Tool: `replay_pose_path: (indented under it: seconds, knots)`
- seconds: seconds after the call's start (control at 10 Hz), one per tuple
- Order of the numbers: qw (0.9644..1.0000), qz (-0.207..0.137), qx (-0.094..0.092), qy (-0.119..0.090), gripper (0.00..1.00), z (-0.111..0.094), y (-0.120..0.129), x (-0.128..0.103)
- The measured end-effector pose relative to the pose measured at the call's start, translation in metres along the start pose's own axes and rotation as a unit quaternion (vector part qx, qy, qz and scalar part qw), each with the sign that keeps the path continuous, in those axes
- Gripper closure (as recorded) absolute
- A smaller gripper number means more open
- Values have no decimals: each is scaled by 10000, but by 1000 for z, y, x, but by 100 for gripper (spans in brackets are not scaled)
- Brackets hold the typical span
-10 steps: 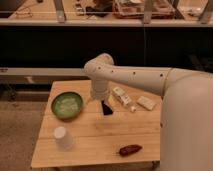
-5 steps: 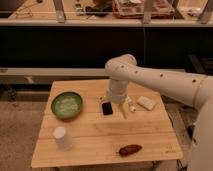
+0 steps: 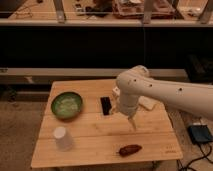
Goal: Place the pepper on the white sponge
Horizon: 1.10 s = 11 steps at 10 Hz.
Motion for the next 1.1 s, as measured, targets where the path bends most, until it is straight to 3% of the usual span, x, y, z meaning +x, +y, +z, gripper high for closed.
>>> replay_pose_path:
  seconds: [0.4, 0.6, 1.1]
  knots:
    - [10000, -1, 0, -2, 20, 2, 1, -1]
    - [9997, 191, -76, -95, 20, 12, 23, -2]
    - [9964, 753, 118, -369, 20, 47, 76, -2]
